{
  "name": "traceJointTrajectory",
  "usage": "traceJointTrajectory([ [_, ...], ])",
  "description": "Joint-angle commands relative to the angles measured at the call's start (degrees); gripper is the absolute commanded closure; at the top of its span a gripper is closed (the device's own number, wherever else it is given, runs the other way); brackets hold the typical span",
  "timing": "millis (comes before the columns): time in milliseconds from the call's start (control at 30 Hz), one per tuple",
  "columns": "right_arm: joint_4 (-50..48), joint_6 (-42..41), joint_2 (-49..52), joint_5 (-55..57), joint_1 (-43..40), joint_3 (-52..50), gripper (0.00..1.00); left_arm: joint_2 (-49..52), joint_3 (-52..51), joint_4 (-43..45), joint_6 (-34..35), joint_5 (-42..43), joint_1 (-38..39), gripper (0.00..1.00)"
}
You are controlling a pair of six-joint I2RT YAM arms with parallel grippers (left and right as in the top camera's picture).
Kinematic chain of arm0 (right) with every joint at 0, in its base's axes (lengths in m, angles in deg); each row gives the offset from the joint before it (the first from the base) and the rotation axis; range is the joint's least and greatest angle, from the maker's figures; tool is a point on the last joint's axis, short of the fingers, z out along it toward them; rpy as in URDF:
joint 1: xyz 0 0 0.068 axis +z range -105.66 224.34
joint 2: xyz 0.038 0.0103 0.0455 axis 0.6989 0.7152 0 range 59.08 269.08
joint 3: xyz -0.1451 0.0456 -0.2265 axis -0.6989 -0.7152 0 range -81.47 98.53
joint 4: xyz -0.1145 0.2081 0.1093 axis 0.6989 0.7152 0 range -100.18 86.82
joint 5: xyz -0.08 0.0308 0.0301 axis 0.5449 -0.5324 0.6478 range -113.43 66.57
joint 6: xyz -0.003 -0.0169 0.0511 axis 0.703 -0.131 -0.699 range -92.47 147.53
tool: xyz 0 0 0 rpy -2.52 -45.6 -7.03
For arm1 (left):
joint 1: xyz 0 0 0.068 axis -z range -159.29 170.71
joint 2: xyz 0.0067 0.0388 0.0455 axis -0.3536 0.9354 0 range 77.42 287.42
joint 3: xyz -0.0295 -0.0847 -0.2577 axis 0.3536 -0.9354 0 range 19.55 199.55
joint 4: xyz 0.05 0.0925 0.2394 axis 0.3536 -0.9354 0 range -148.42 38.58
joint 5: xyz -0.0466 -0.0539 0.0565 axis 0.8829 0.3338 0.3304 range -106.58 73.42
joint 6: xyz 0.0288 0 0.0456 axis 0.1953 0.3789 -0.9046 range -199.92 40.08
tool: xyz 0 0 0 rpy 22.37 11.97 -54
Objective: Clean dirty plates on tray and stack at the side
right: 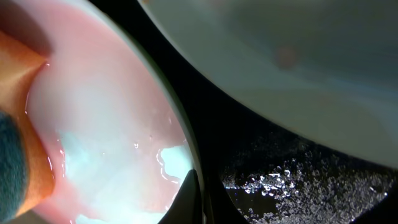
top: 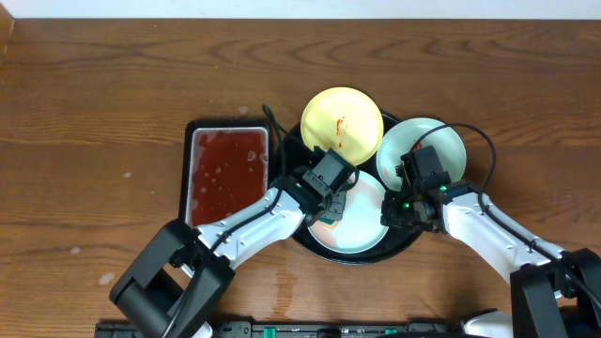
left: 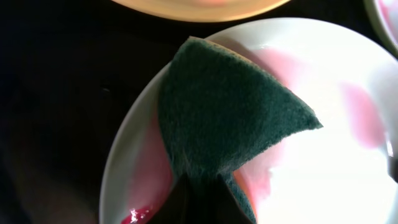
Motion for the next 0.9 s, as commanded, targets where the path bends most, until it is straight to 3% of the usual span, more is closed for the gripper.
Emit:
traceJointTrajectory([
  [0, 0.85, -0.59, 0.48, 2.29, 0.5, -0.79, 0.99, 2.14, -0.55, -0.87, -4.7, -13.03, -1.42, 0.92],
  [167, 0.85, -0.57, 0.48, 2.29, 0.5, -0.79, 0.99, 1.53, -0.17, -0.22, -8.31, -16.04, -1.4, 0.92],
  [600, 0.85, -0.55, 0.48, 2.29, 0.5, -0.79, 0.99, -7.48, -0.04, 0.22, -8.41, -23.19, -1.4, 0.92],
  [733, 0.85, -0.55, 0.48, 2.29, 0.5, -0.79, 0.99, -10.14, -0.04, 0.2, -8.15, -19.5, -1.4, 0.92],
  [867, 0.85, -0.55, 0.48, 2.29, 0.5, -0.79, 0.99, -10.88, -0.07, 0.2, -3.87, -8.81, -1.4, 0.92],
])
